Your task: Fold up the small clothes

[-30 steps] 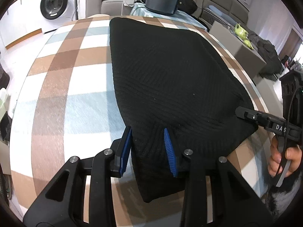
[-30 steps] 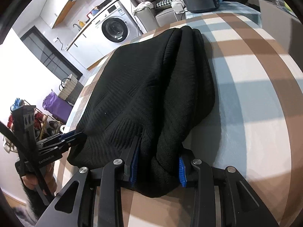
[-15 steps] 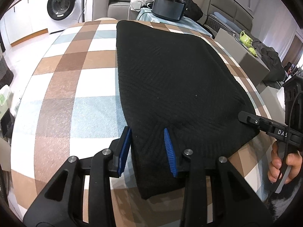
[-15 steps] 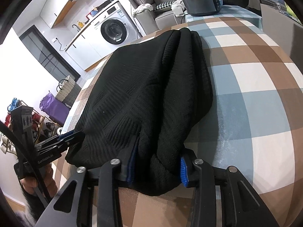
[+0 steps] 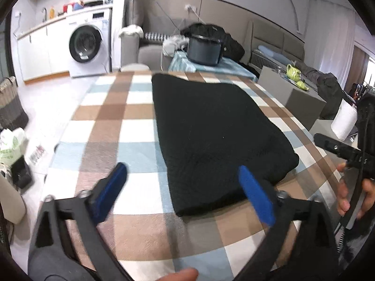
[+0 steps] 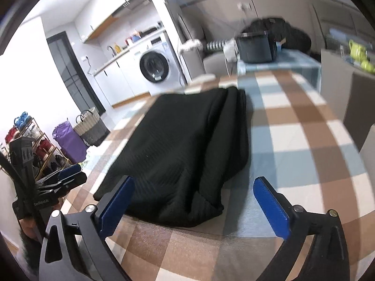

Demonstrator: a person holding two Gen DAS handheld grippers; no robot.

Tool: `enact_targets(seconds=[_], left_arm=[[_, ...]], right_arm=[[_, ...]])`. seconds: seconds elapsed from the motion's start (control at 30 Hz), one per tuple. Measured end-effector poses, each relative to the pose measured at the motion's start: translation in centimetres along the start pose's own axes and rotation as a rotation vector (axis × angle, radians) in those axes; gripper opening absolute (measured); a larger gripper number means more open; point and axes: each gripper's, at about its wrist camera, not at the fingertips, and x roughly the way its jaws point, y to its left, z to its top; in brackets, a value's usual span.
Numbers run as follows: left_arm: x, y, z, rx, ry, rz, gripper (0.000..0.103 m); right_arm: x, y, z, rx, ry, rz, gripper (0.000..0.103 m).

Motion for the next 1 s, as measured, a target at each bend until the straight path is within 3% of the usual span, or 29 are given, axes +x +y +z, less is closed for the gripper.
enact_targets(seconds=[0.17, 0.3, 0.6, 0.83, 1.0], left_arm=[[-3.0, -0.1, -0.9, 0.010, -0.082, 0.012, 0.103], [-4.9, -0.3, -1.5, 0.014, -0.115, 0.010, 0.103], [-7.4, -0.4, -3.4, -0.050, -0.111, -0.085, 0.102], [-8.1, -1.1, -3.8, -0.029, -0.120, -0.078, 0.103], [-6.6, -1.3, -4.3, -0.019, -0.051, -0.089, 0.102]], right_arm=[[-3.1, 0.3, -1.1, -0.030, -0.102, 0.015, 0.103], [-4.2, 0.4, -2.0, -0.023, -0.103, 0.033, 0.103], [-6.5, 1.7, -3.4, -0.046, -0.137, 0.051, 0.103], [-6.5, 2.0, -3.8, -0.064, -0.136, 0.068, 0.103], [-6.0, 1.6, -4.0, -0.063, -0.141, 0.068, 0.103]])
